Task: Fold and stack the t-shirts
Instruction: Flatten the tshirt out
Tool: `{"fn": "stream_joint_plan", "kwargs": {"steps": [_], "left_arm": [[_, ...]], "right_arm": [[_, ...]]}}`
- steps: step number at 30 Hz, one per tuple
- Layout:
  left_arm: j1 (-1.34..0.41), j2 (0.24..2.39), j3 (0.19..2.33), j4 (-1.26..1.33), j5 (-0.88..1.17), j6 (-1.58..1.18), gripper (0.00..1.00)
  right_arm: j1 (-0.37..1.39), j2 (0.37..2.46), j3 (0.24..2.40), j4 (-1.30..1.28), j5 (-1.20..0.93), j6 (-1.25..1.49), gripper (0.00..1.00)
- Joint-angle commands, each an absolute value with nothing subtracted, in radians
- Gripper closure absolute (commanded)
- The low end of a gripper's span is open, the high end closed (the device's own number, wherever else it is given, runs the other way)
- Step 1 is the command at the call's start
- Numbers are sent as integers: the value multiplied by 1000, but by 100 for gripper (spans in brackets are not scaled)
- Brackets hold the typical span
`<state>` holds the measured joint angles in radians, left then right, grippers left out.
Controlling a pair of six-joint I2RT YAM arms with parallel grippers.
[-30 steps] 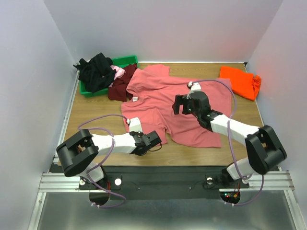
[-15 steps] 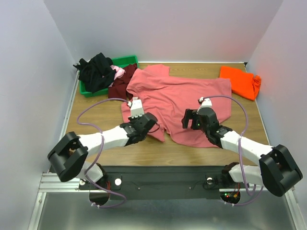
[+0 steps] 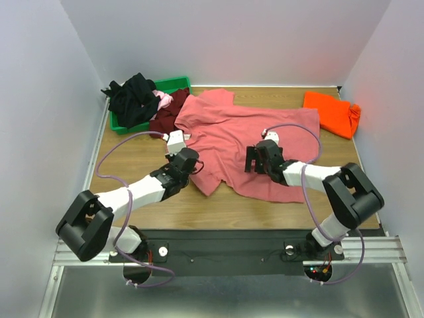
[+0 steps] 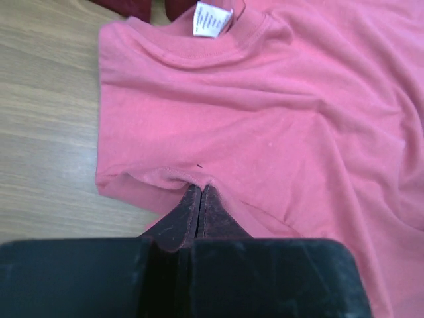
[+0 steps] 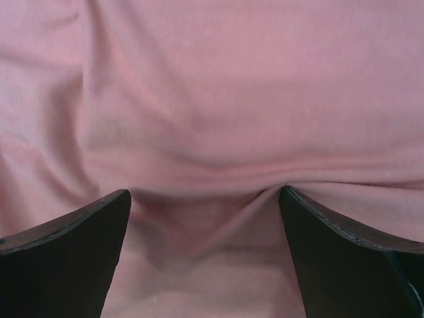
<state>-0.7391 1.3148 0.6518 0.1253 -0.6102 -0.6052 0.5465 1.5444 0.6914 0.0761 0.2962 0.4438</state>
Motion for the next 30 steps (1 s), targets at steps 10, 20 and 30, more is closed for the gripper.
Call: {"fn": "stream_joint_plan", "kwargs": {"steps": [10,20,30], "left_arm": [[-638,1215,627,264,-595,-520,100],[-618,1177,581,305,-529,-505,100],[-612,1109,537,327,-457,-511,100]], "right_arm": [[580,1603,824,138,290,400,0],[638,1169,695,-339,382,543,0],[535,999,655,-650,483,826,0]]}}
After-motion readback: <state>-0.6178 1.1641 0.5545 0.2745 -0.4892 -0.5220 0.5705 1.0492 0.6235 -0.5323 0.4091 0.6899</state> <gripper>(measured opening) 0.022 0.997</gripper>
